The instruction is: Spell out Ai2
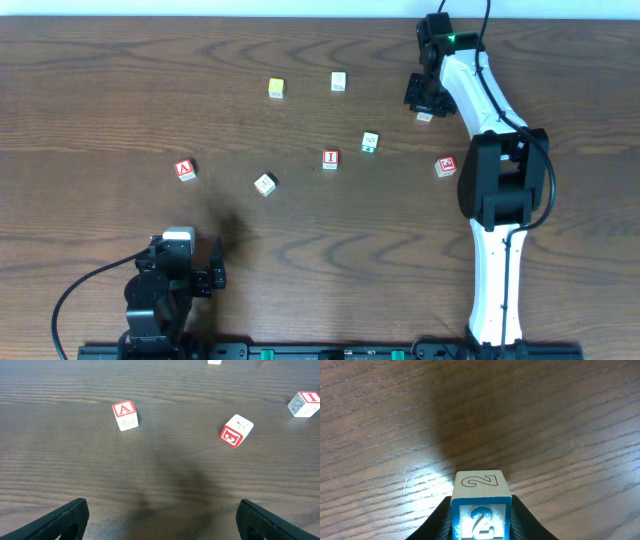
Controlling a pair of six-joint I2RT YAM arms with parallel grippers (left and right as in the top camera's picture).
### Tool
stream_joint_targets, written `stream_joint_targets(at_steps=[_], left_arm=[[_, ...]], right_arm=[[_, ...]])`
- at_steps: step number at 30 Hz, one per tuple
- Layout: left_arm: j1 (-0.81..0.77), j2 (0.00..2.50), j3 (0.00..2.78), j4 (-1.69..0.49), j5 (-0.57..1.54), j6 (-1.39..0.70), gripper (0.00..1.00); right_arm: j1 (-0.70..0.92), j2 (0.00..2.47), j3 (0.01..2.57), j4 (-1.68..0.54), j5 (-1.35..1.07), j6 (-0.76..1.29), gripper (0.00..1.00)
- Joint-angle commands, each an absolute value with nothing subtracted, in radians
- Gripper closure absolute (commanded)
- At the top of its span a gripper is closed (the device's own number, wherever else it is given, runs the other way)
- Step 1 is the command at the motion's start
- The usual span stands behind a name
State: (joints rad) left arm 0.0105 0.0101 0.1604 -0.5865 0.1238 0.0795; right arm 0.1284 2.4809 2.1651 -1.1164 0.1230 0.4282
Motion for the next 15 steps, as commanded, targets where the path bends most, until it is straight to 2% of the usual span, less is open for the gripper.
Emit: stream_joint_targets(at_steps=[1,4,9,15], left_arm=[[0.013,0.004,0.154,-0.587,0.123,0.091,0.05],[0.013,0.004,0.154,-0.587,0.123,0.091,0.05],[0.013,0.004,0.154,-0.587,0.123,0.090,0.04],[0.013,0.004,0.154,-0.587,0.123,0.090,0.05]], right_arm=[[0.124,2.494,2.172,-1.119,0.096,0.429,0.86],[0.128,2.465,2.214,-1.137,0.048,0.430,0.98],[0.159,2.368,2.291,-1.149,0.020,0.426,0.99],[0.268,2.266,2.296,-1.205,-0.008,0.421,0.99]])
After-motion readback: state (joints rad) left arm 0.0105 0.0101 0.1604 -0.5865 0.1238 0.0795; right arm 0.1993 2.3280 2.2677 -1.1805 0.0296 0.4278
